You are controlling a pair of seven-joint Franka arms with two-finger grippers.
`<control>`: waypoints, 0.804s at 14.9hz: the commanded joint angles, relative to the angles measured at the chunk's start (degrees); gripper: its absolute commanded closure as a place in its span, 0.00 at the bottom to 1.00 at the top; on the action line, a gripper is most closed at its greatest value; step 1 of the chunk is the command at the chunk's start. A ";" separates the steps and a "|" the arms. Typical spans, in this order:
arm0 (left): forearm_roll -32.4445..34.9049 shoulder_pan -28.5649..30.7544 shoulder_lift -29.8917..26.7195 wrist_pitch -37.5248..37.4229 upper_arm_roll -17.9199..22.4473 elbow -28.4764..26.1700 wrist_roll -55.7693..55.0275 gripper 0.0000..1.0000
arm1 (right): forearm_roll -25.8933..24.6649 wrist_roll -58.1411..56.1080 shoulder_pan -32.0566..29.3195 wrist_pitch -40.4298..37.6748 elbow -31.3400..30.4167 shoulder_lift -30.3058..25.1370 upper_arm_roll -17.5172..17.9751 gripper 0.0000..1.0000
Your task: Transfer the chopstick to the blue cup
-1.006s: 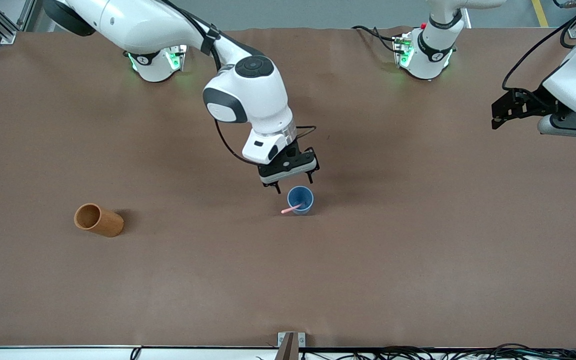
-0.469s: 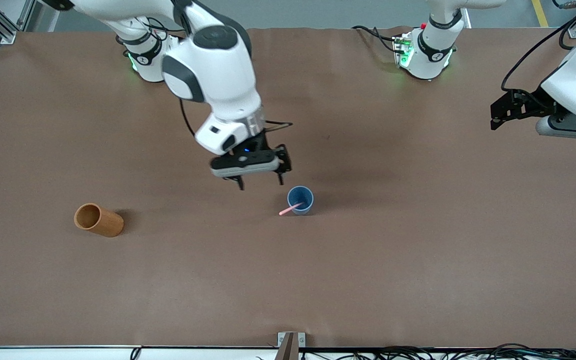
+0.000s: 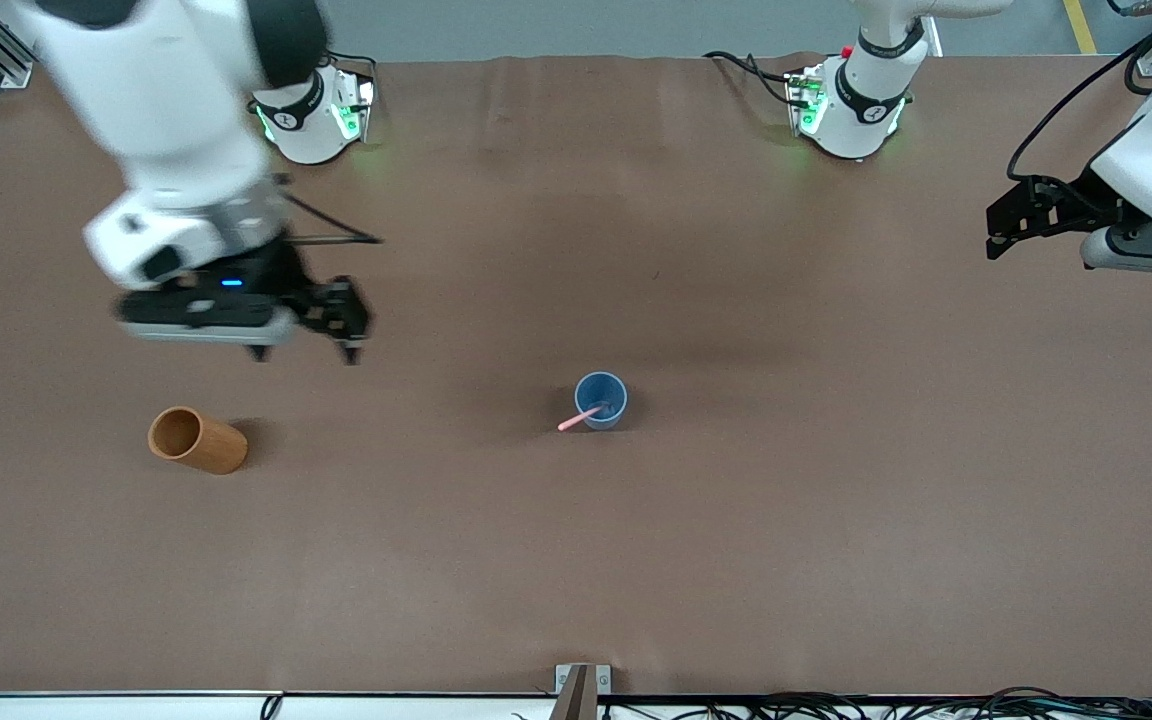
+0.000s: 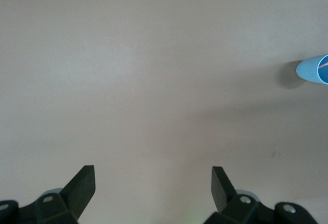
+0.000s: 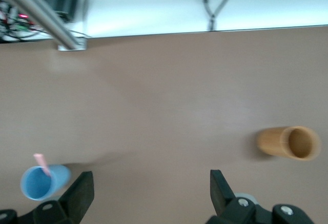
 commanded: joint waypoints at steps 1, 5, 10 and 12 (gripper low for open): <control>-0.62 -0.37 0.97 -0.34 0.23 1.25 0.83 0.00 | 5.25 -7.25 0.10 -4.78 -2.72 -4.84 -7.63 0.00; -0.71 -0.03 0.79 -0.34 0.41 0.98 0.83 0.00 | 6.85 -14.55 -0.77 -14.28 -2.90 -8.53 -15.55 0.00; -0.54 -0.28 1.58 -0.34 0.33 1.68 -0.13 0.00 | 6.94 -17.91 -2.53 -21.67 -3.94 -14.06 -17.58 0.00; -0.53 -0.20 2.02 -0.34 0.33 1.86 -0.14 0.00 | 8.59 -20.35 -2.44 -22.21 -6.48 -17.22 -19.86 0.00</control>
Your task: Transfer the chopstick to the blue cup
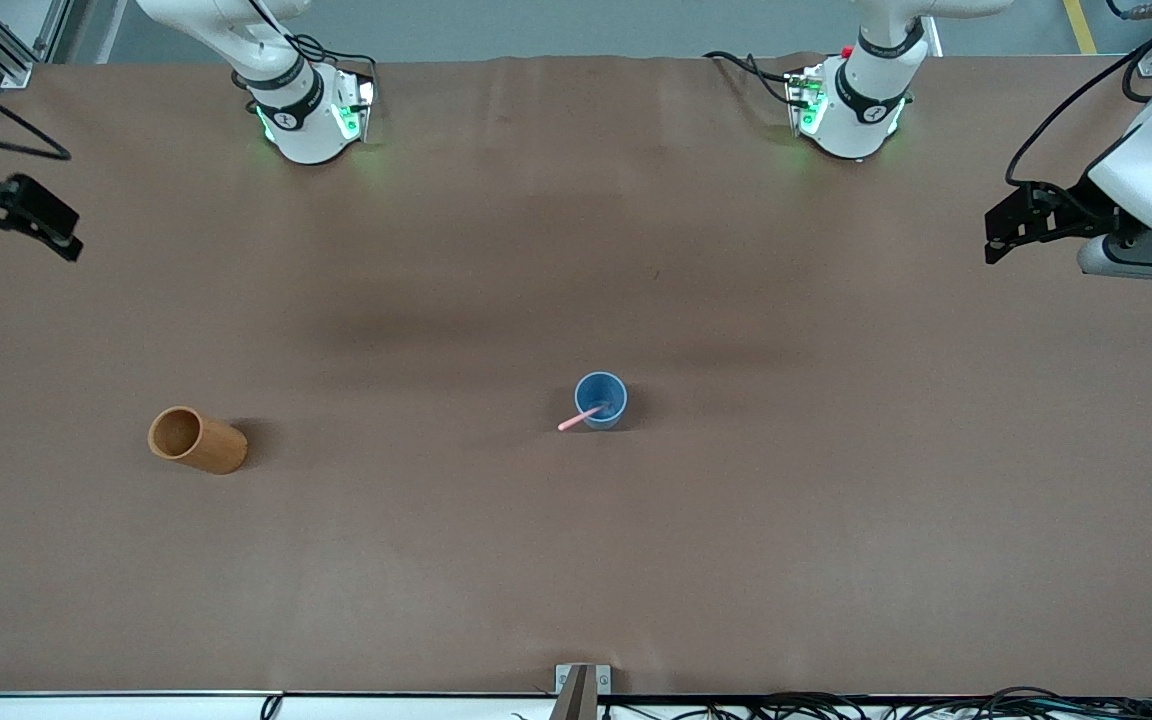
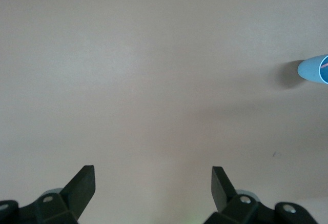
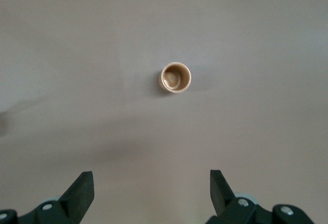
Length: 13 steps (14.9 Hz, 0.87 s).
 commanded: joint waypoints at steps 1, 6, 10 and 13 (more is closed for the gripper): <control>-0.45 -0.14 1.18 -0.34 0.17 1.81 -0.14 0.00 | 4.00 -4.09 -0.43 0.34 -5.94 -5.66 -3.68 0.00; -0.44 -0.14 1.18 -0.34 0.17 1.81 -0.06 0.00 | 4.01 -7.98 -0.87 0.34 -2.44 -4.44 -4.76 0.00; -0.44 -0.05 1.18 -0.34 0.17 1.81 0.21 0.00 | 4.01 -8.06 -2.89 0.25 -1.81 -3.12 -3.97 0.00; -0.62 0.03 1.10 -0.34 0.08 1.72 0.30 0.00 | 4.01 -8.06 -2.98 0.25 -1.99 -3.12 -3.79 0.00</control>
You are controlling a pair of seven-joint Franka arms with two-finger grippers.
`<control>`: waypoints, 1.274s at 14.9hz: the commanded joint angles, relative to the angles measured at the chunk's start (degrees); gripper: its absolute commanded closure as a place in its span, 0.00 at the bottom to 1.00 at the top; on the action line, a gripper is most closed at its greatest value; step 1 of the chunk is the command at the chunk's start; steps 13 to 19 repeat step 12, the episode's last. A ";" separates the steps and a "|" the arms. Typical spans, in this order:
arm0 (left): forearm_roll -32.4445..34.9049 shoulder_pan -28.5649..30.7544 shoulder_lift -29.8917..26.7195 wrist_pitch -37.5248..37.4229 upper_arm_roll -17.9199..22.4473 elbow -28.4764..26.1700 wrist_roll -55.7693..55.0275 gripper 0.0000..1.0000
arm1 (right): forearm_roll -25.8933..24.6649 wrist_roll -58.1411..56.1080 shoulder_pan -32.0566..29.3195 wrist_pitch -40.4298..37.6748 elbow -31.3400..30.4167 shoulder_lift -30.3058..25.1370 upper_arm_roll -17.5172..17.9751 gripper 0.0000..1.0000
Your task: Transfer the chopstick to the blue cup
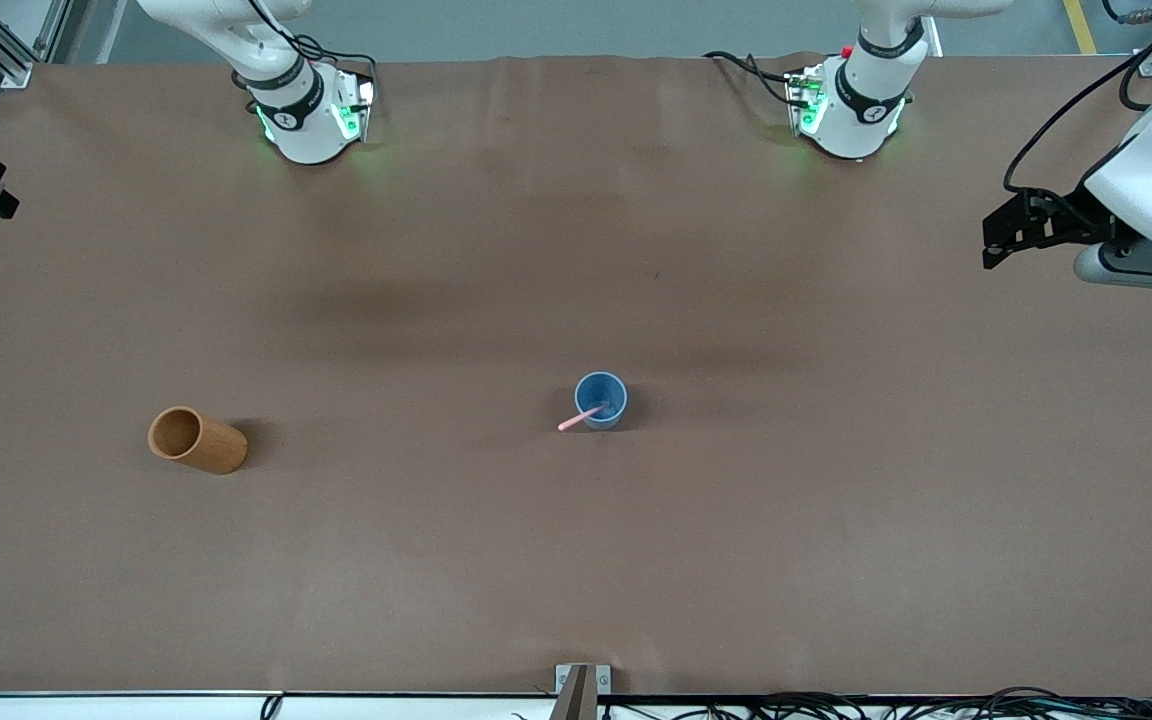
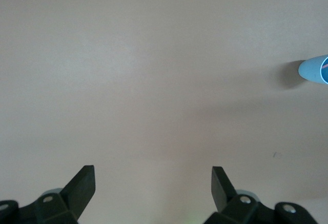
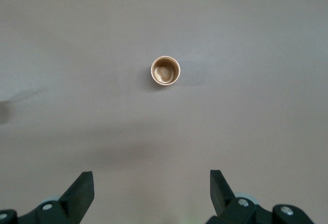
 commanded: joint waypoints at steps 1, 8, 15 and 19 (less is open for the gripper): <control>-0.53 0.03 0.46 -0.34 0.08 1.28 0.30 0.00 | 1.18 -1.20 -1.44 -0.16 0.61 0.37 1.12 0.00; -0.53 0.03 0.46 -0.34 -0.01 1.28 0.39 0.00 | 1.18 -3.40 -2.32 -1.74 0.00 0.28 1.12 0.00; -0.53 0.12 0.46 -0.34 -0.10 1.28 0.22 0.00 | 1.44 -3.40 -2.41 -1.48 -0.09 0.37 1.21 0.00; -0.53 0.12 0.46 -0.34 -0.10 1.28 0.22 0.00 | 1.44 -3.40 -2.41 -1.48 -0.09 0.37 1.21 0.00</control>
